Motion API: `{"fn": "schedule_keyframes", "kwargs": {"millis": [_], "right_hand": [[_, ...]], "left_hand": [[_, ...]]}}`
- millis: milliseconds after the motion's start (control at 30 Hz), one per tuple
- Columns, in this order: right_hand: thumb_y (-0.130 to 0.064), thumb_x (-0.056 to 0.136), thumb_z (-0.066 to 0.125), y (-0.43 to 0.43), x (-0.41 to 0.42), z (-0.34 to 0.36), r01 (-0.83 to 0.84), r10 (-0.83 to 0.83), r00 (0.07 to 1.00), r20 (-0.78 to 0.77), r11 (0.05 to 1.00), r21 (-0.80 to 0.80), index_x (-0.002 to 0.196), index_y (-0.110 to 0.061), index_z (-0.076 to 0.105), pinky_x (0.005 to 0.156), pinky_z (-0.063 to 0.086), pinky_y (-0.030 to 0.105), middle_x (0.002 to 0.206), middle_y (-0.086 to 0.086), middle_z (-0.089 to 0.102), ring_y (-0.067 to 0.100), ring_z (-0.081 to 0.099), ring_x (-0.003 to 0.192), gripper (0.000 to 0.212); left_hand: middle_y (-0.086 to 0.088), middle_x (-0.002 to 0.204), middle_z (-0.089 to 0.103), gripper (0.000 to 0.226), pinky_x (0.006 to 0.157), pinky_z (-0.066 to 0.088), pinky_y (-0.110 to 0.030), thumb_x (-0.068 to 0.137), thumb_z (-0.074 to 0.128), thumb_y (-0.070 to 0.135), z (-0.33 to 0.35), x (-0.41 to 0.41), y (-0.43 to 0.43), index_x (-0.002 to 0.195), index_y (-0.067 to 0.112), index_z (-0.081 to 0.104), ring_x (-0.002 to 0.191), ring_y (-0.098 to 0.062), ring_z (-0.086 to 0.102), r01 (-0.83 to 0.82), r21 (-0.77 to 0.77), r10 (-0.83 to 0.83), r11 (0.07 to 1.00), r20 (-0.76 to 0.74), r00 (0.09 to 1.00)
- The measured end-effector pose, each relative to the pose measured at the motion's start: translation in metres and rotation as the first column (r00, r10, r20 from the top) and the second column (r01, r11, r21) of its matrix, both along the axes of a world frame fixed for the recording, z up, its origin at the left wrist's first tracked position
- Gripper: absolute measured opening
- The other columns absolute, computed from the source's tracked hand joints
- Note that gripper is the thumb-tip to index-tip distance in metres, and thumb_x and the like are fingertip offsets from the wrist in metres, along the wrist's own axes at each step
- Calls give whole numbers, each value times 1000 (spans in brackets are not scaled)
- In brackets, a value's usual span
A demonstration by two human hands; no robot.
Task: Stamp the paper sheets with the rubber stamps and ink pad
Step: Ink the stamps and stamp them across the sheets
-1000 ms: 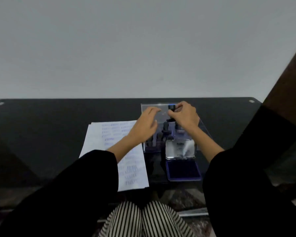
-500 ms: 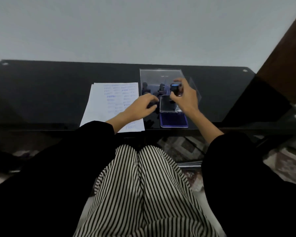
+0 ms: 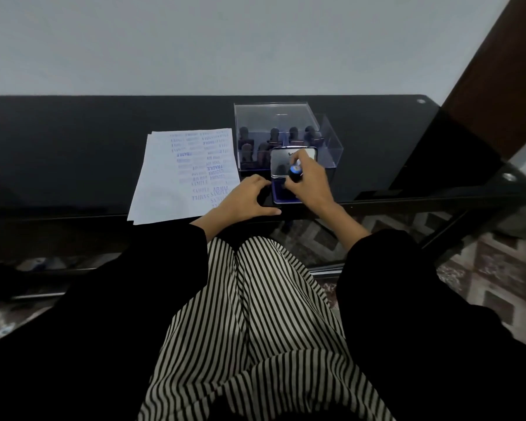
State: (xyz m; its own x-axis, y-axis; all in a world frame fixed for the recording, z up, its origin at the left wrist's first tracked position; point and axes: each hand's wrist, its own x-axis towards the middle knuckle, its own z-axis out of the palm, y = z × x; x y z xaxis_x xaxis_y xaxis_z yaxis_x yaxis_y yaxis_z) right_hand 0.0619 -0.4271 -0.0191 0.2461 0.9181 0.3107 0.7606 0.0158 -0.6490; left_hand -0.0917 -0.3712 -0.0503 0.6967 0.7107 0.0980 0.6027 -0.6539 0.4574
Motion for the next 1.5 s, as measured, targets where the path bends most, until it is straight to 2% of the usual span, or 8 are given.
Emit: {"fn": "schedule_keyframes", "kwargs": {"millis": [133,267,533,733,833,1100,1300,1500], "right_hand": [[-5,83,56,2,-2,-8,-17,29,992,121,995,-95,95,-9,45,66,36,31,99,8,50,23,49,80,16],[-5,90,48,5,-7,-13,-2,35,970,242,991,-136,105,-2,47,66,34,31,112,15,48,30,51,85,15],[2,88,45,13,-13,-20,69,-45,966,253,994,-86,101,-3,46,64,36,33,106,16,51,31,52,87,14],[0,90,43,5,-24,-36,184,-203,941,272,978,93,99,-3,50,70,35,30,101,14,55,29,49,92,12],[0,90,45,2,-25,-39,181,-212,935,284,974,133,95,-2,51,70,35,31,97,15,56,29,48,88,8],[-2,91,42,16,-15,-22,115,-96,942,321,993,-39,98,-4,47,63,28,31,93,17,58,33,53,85,9],[1,88,49,25,-15,-10,77,-9,942,337,979,-189,92,-10,39,63,28,32,97,19,59,36,55,89,16],[-1,88,51,19,-19,-17,119,-78,950,303,986,-119,94,-9,41,63,29,32,96,16,58,34,54,90,14]], "left_hand": [[-9,136,42,77,103,32,-27,79,67,46,-4,0,-2,140,8,38,126,-21,40,5,18,-5,1000,2,1000],[-9,138,41,77,105,31,-27,80,67,44,-9,0,-2,140,6,36,128,-21,39,5,42,-5,999,10,1000],[-7,137,41,73,103,32,-26,82,65,43,-15,1,-4,139,8,37,126,-20,40,-20,57,16,998,71,997],[-4,133,46,70,97,36,-25,81,65,45,-18,5,-5,136,10,40,123,-17,41,-74,87,63,993,120,991],[-4,130,48,68,95,39,-27,81,65,45,-19,6,-5,135,12,43,122,-16,42,-88,97,75,991,131,988],[-2,125,50,63,89,45,-30,80,64,48,-20,8,-4,130,12,49,118,-15,44,-125,125,110,984,120,987],[-1,123,51,61,86,46,-32,81,62,51,-17,9,-3,127,12,51,117,-15,44,-142,135,130,981,96,987],[0,122,51,60,85,46,-31,81,62,51,-16,11,-3,126,12,52,117,-14,44,-157,136,146,978,85,986]]}}
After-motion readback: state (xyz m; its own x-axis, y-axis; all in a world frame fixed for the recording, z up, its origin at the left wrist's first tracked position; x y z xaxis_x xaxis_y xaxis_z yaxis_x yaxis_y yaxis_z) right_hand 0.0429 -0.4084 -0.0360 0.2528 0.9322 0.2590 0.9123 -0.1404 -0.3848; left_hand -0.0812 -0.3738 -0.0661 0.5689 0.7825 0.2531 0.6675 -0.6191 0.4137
